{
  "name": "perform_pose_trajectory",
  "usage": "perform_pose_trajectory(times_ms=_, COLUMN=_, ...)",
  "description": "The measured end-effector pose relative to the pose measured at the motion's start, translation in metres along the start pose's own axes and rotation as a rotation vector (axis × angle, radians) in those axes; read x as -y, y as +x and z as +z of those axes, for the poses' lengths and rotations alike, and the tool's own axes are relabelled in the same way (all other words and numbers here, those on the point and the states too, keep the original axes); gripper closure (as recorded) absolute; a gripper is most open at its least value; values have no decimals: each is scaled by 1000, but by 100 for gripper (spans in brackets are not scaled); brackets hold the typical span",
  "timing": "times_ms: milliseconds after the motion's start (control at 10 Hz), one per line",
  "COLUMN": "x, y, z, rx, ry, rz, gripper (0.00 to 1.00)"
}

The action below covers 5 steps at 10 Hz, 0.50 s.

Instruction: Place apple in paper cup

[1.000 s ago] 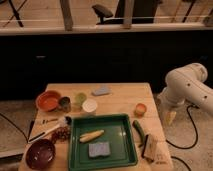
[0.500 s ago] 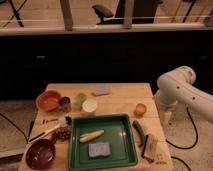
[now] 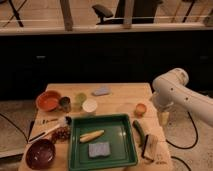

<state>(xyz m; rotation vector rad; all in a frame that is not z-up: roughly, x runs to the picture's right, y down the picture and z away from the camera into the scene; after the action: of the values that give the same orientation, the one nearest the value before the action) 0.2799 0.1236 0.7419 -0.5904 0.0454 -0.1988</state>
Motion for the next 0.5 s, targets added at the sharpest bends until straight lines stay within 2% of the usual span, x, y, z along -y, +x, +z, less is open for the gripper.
perform_pose_trajectory(times_ms=500, x=8, y=-2, z=14, rx=3, ry=-1, rz=-45, gripper=20)
